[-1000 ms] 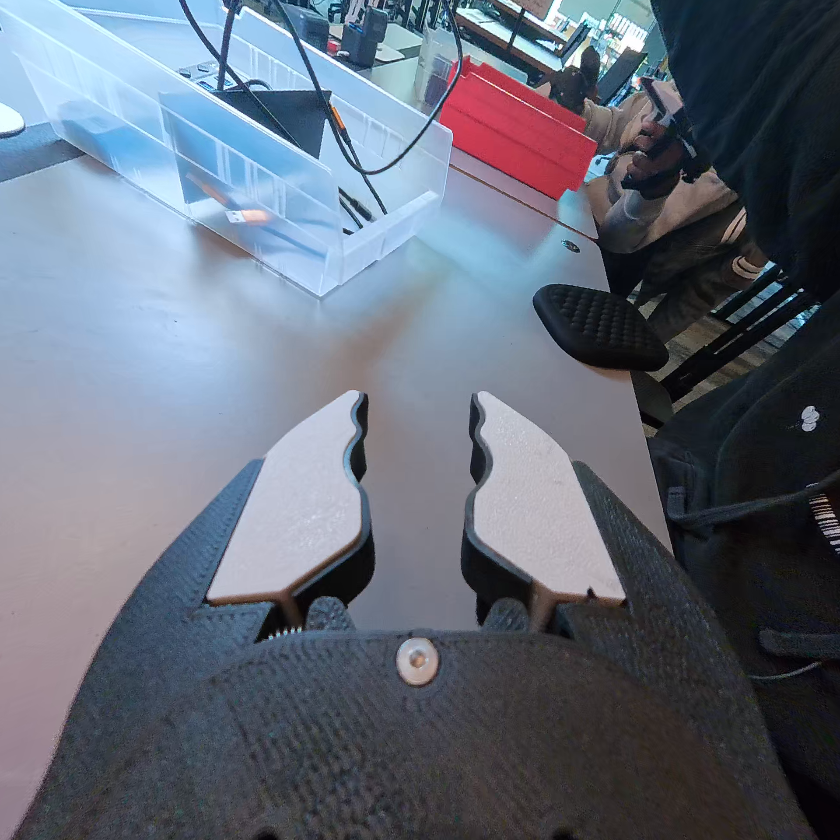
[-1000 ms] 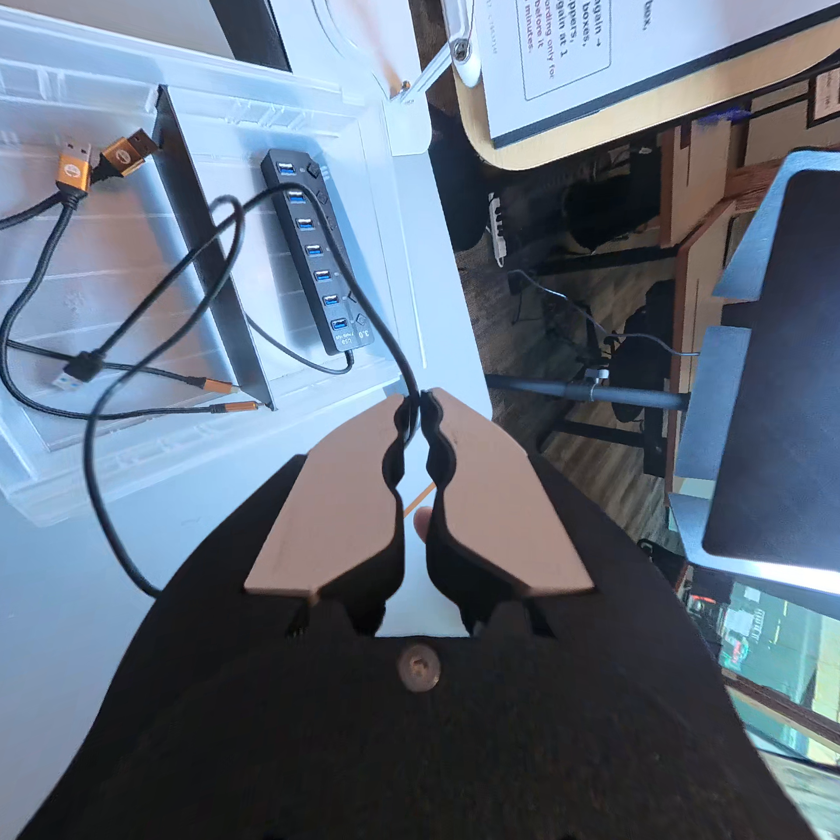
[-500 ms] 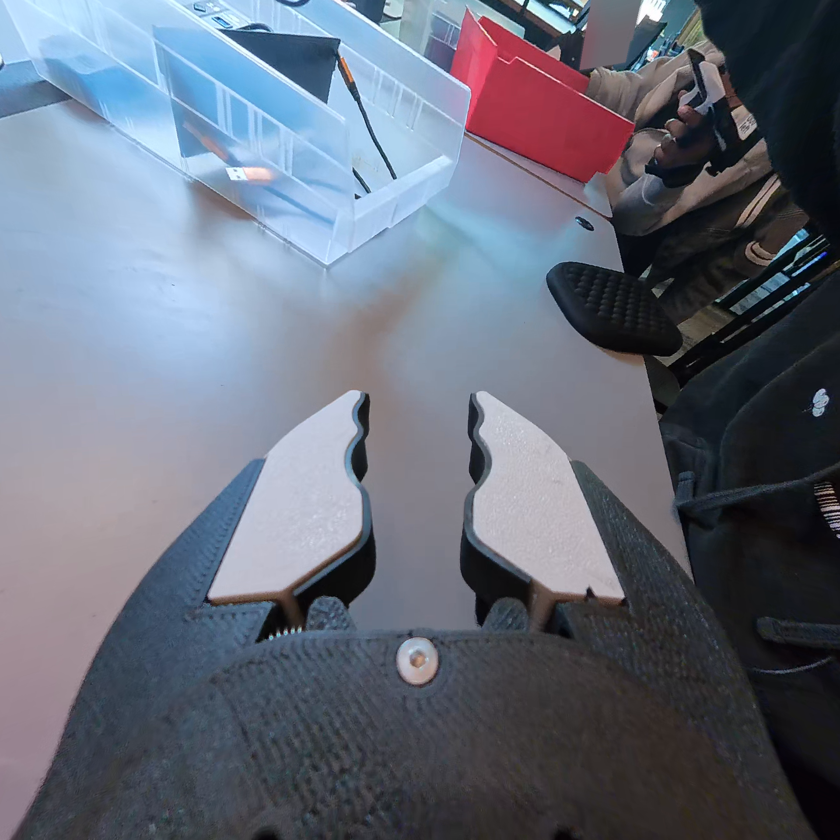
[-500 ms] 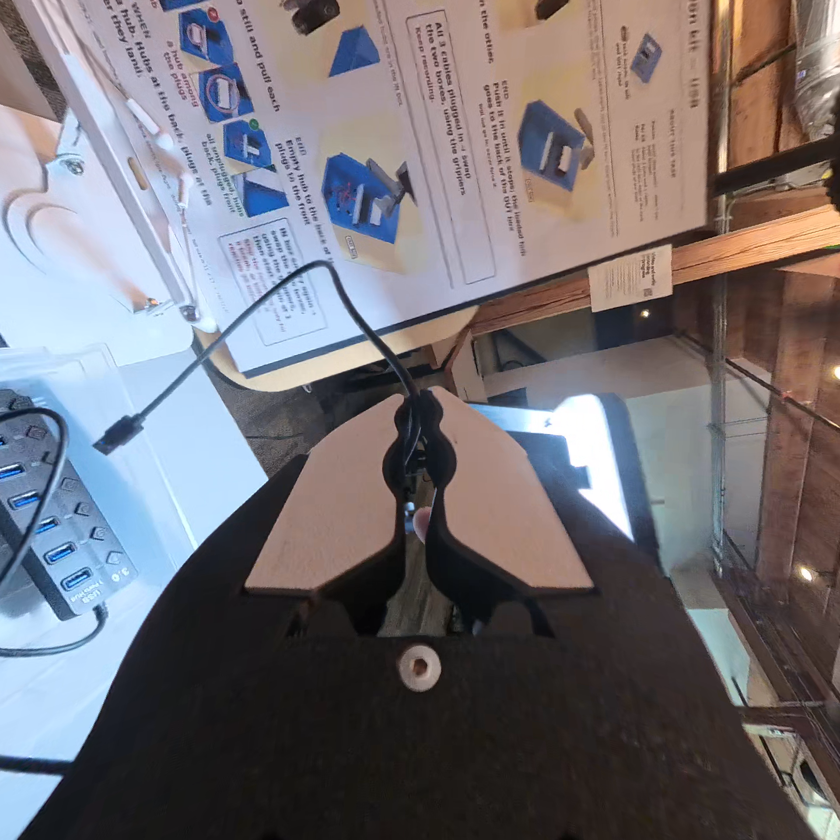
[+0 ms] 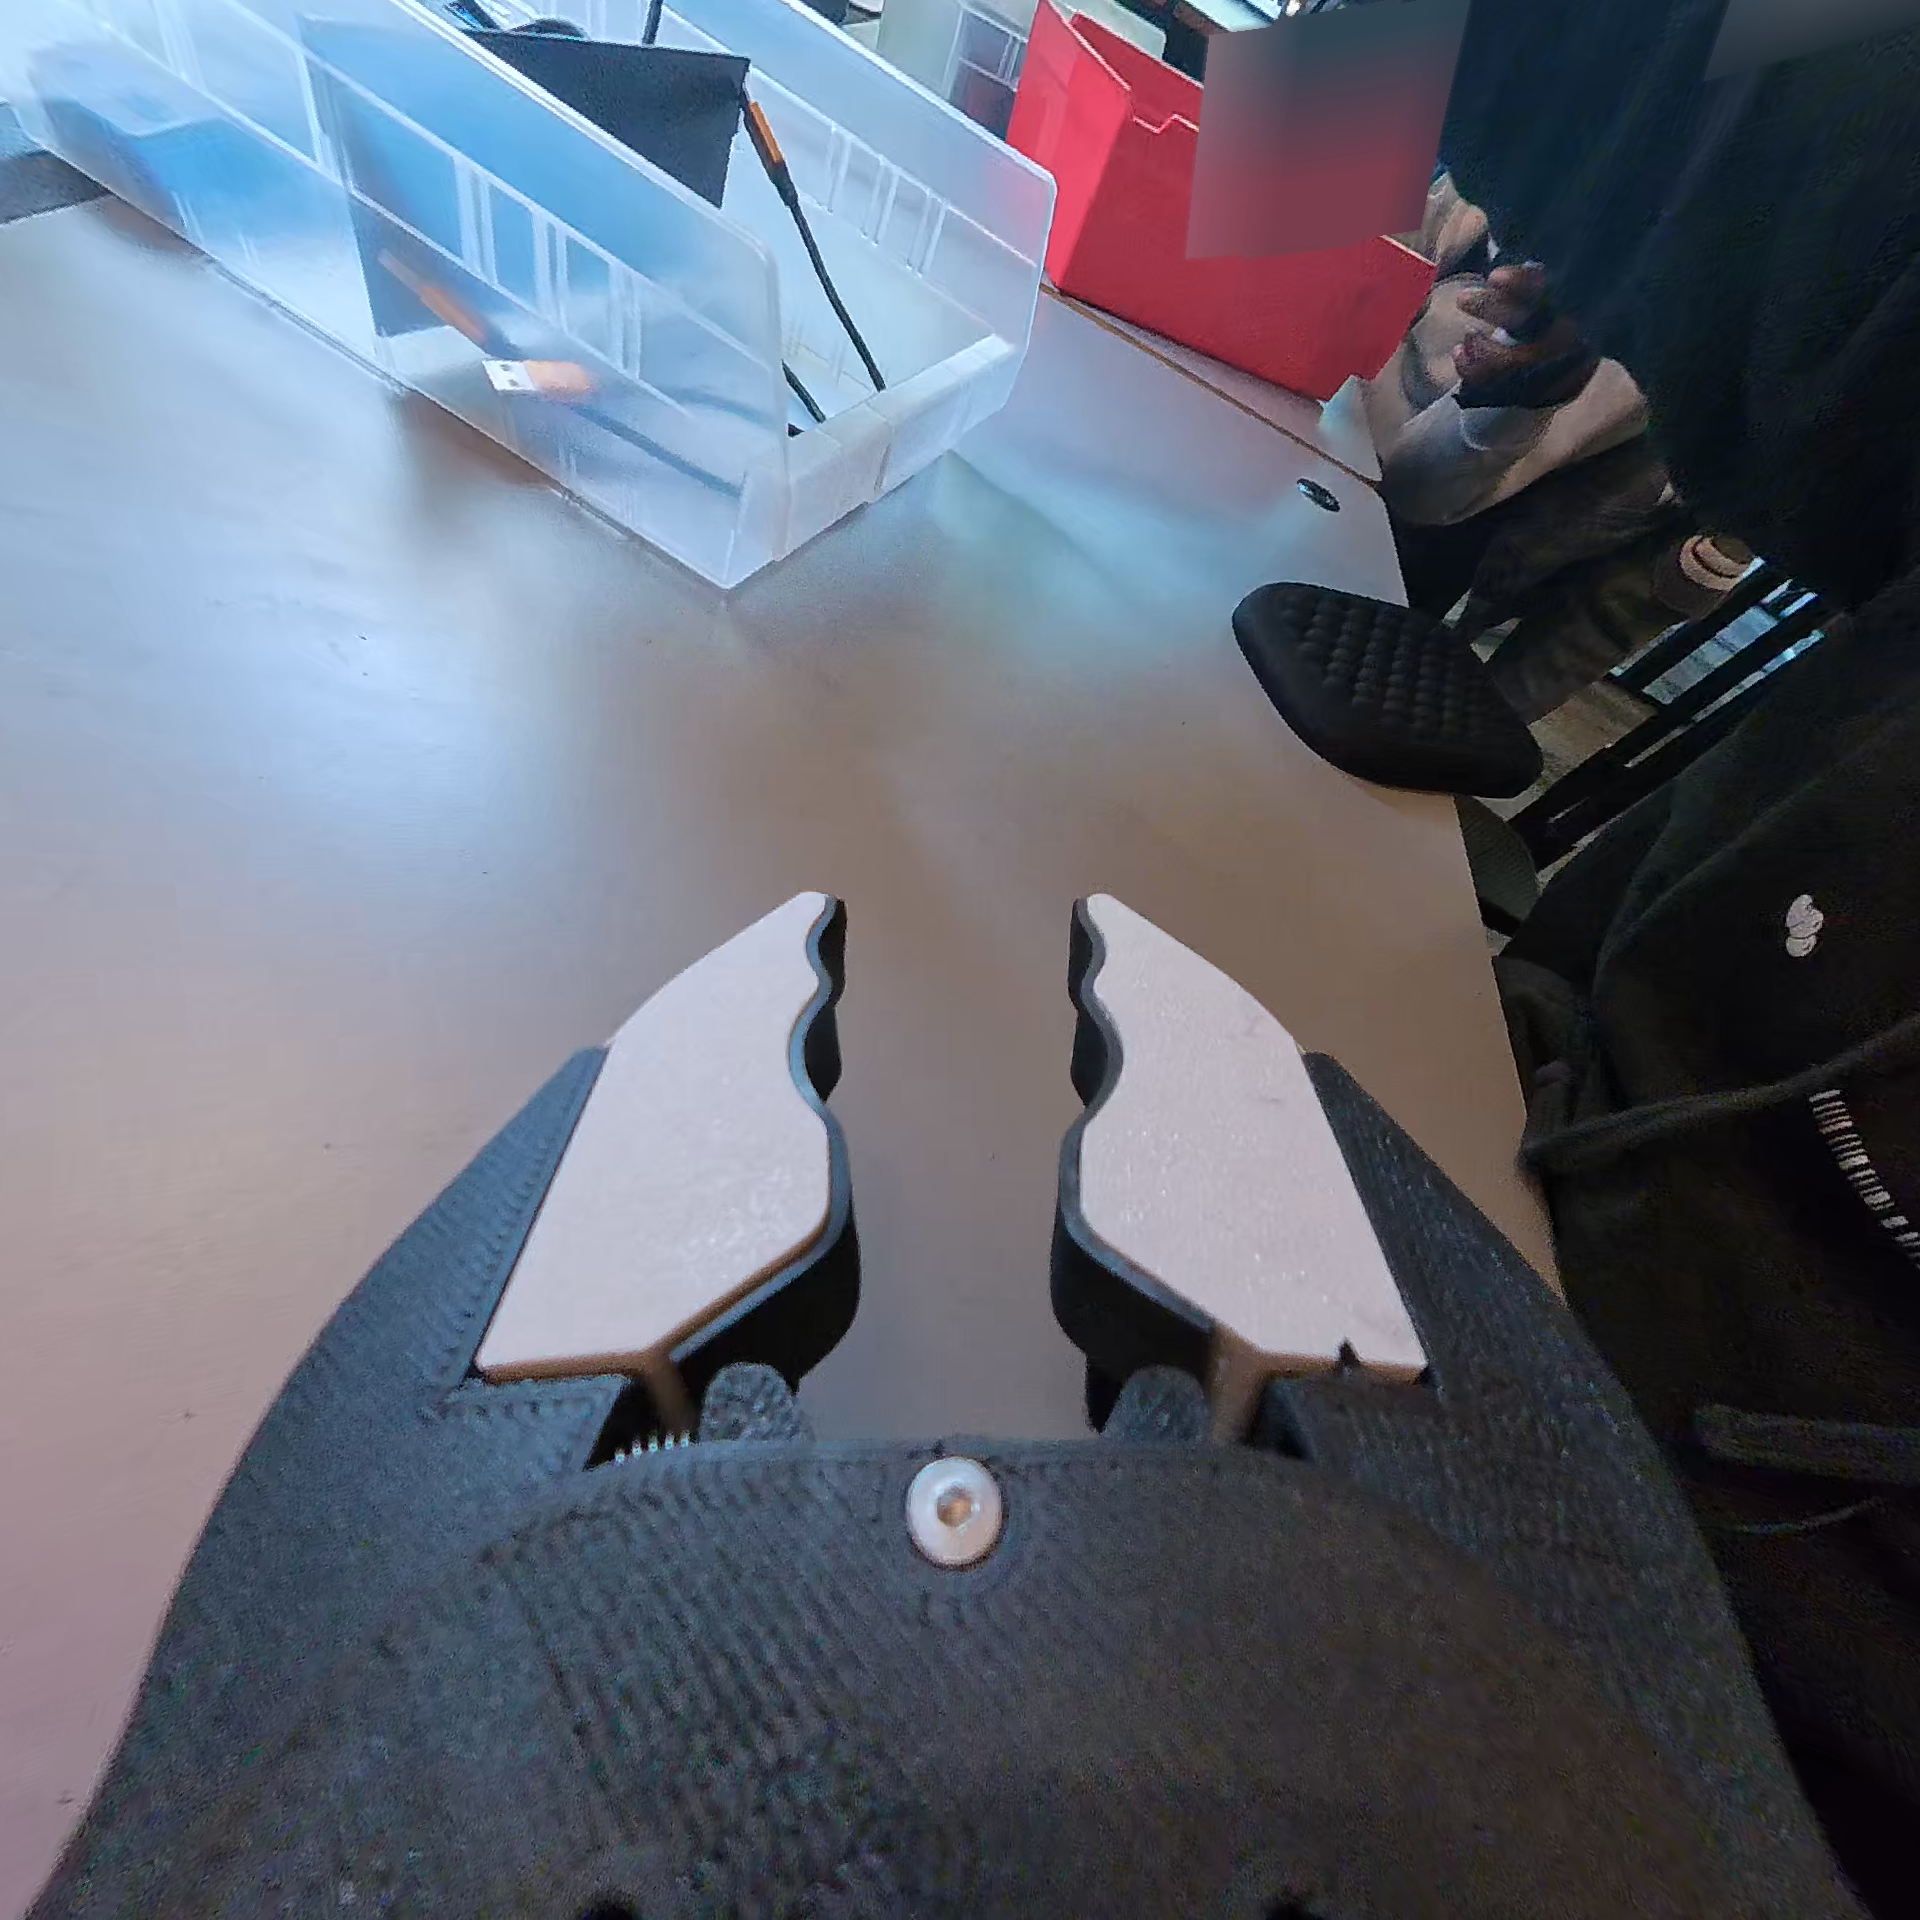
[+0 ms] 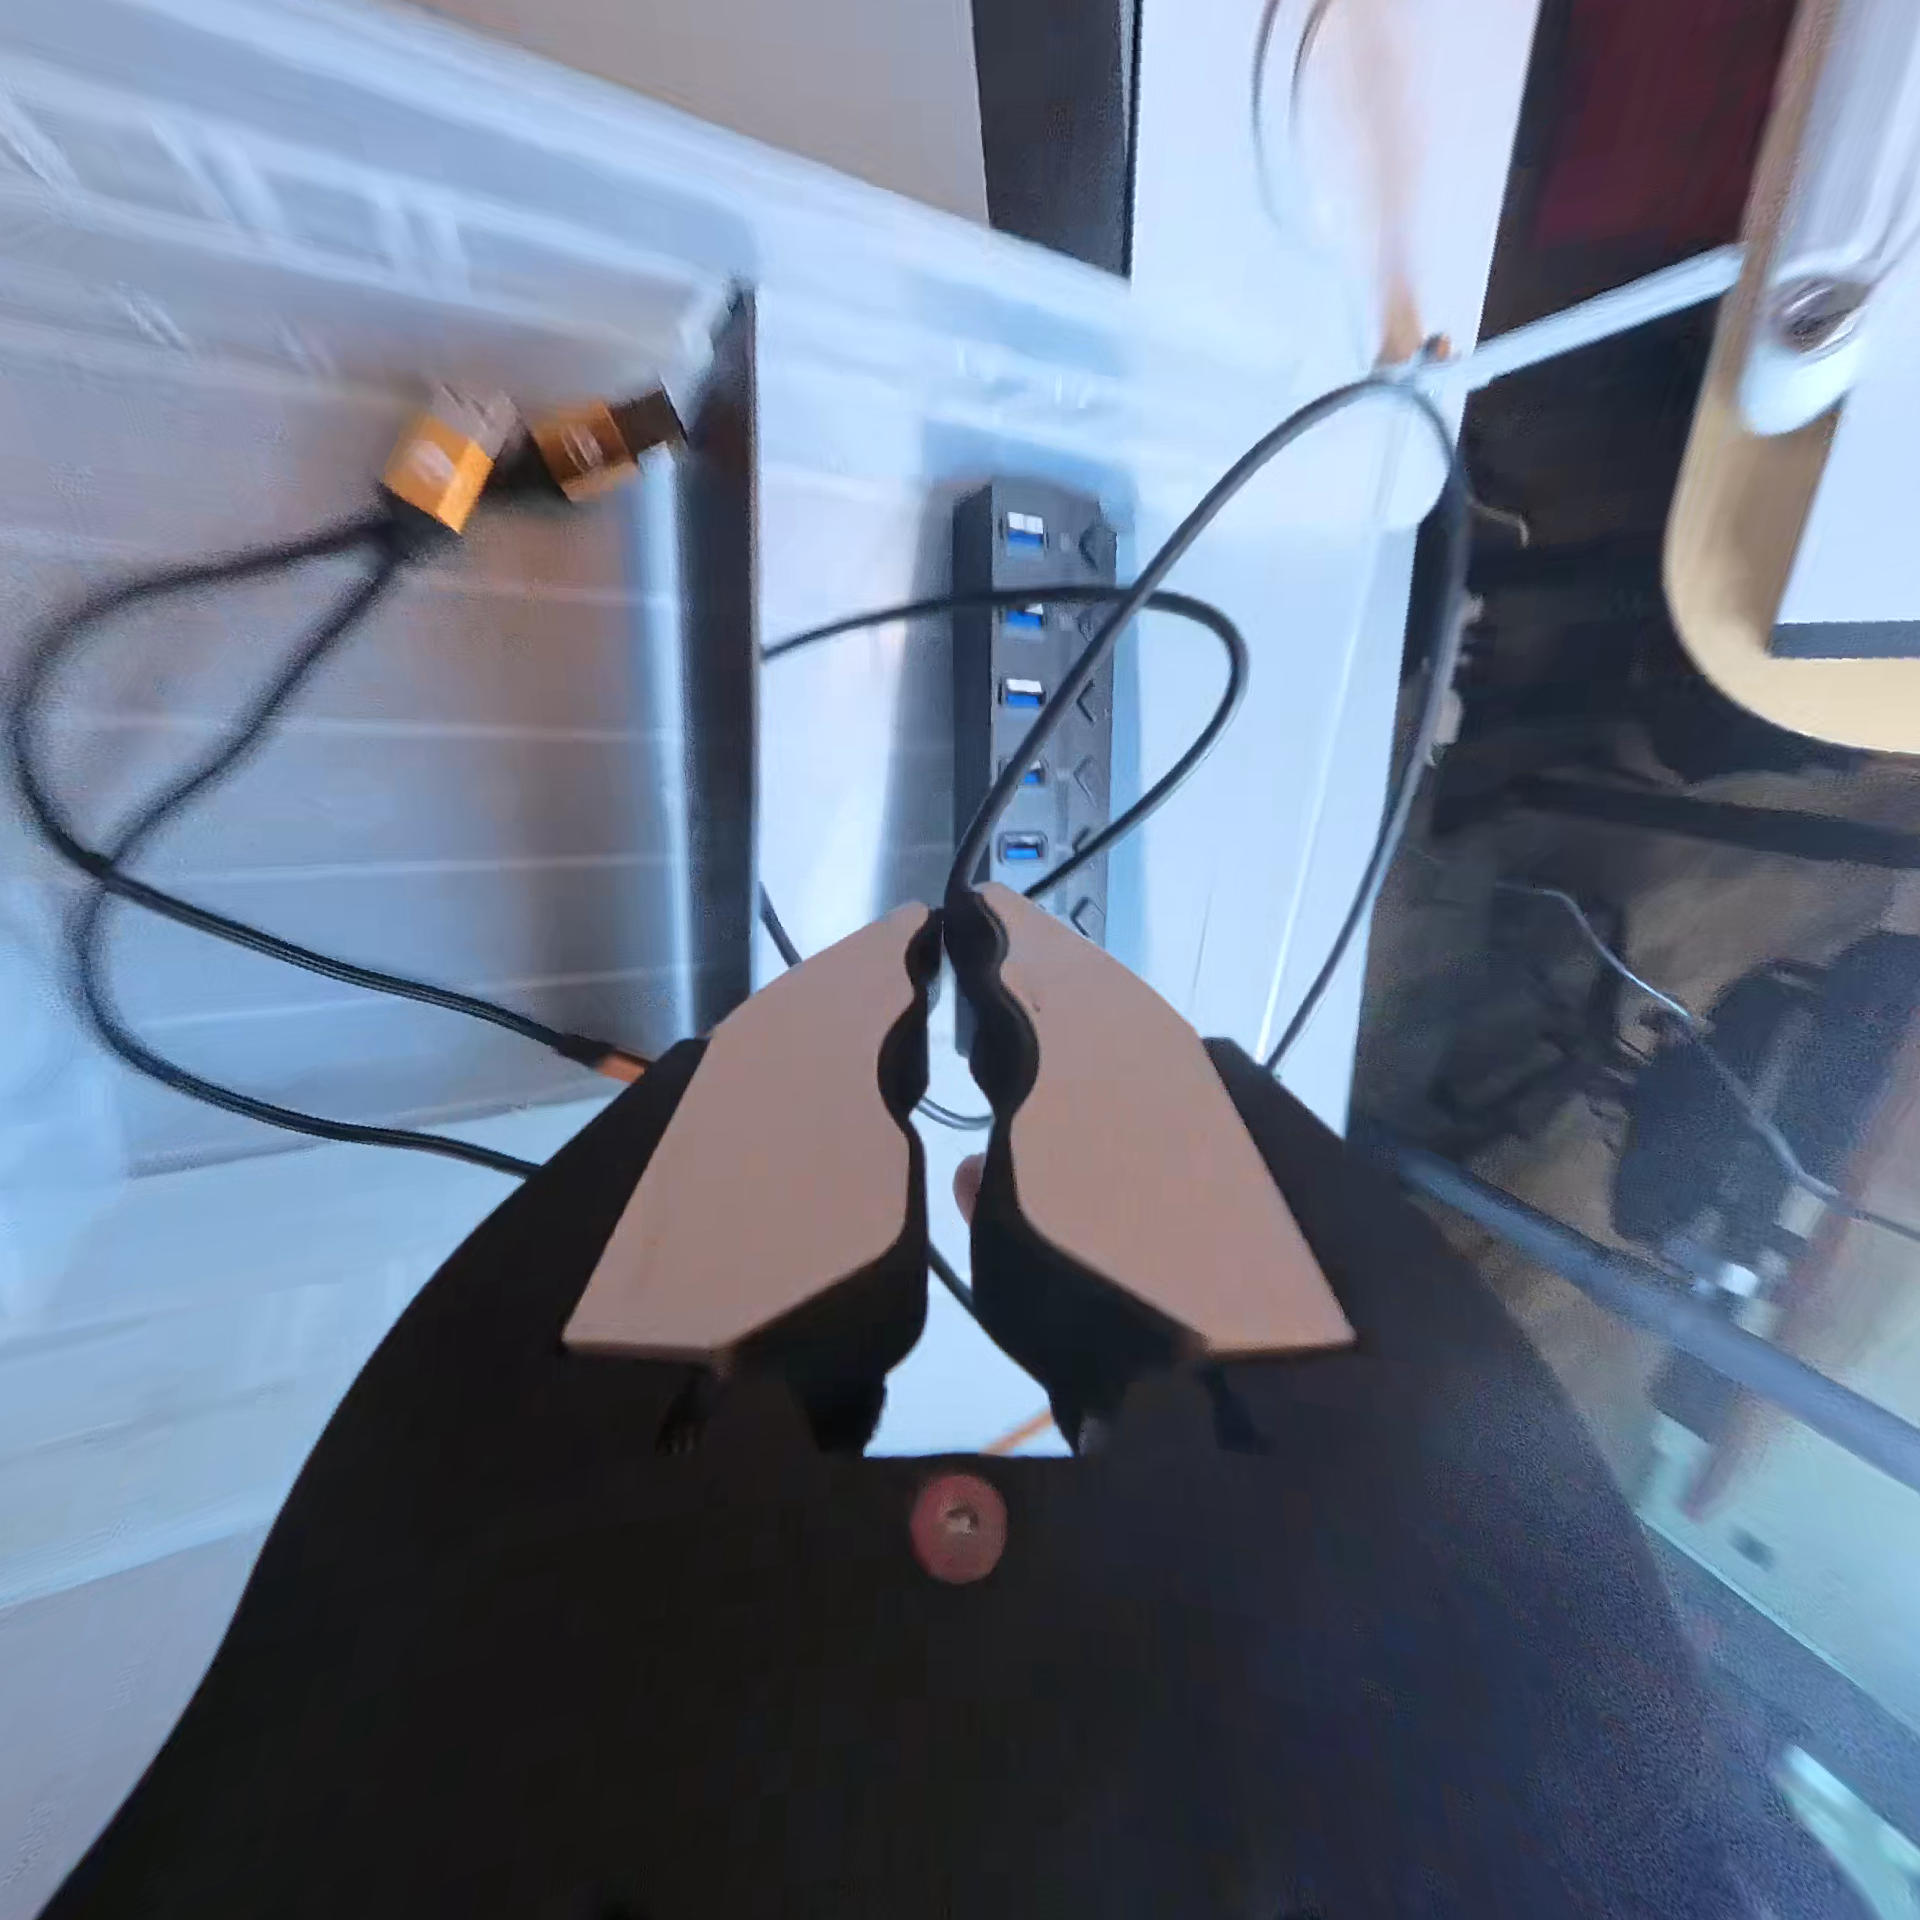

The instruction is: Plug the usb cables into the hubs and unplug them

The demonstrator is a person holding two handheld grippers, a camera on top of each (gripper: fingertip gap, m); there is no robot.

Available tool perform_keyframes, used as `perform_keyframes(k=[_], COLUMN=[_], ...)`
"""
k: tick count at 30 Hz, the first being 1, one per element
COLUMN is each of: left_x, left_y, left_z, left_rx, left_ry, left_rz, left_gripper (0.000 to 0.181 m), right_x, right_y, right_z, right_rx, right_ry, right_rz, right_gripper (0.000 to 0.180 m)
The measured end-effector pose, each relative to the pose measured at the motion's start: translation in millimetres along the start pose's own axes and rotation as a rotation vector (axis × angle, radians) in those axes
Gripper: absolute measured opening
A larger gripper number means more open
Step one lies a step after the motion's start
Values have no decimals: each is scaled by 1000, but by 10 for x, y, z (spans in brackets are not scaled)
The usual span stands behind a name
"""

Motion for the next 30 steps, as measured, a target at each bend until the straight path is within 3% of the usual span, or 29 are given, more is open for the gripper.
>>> perform_keyframes(k=[3, 5, 7, 10, 15, 21, 25, 30], left_x=[-1, -8, -21, -45, -81, -29, -177, -731], left_y=[5, 14, 22, 56, 120, 98, 210, 359], left_z=[11, 7, -12, -14, 33, 61, 92, -4], left_rx=[9, 13, 18, 27, 58, 88, 131, 213], left_ry=[9, 13, 26, 33, 42, 67, 130, 353], left_rz=[4, 13, 20, 42, 77, 56, 101, 124], left_gripper=[41, 41, 42, 45, 48, 47, 48, 52], right_x=[320, 389, 323, 21, -551, -796, -610, -9], right_y=[-40, -16, 139, 389, 666, 819, 937, 831], right_z=[26, 97, 113, 127, -4, -529, -1037, -1552], right_rx=[-29, -16, 73, 124, 228, 311, 298, 134], right_ry=[-30, -64, -38, -74, -238, -290, -217, -95], right_rz=[-89, -113, -32, 87, 270, 418, 400, 113], right_gripper=[4, 24, 45, 62, 62, 56, 57, 61])
Point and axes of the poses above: each gripper's, where its closed fingertips meet, x out along the fingers, y out of its top, z = x × y across the jaws, the point moved 2 cm from there along -x, back along the fingers, and after that the axes turned 14 degrees about -x, right-handed, at the moved point
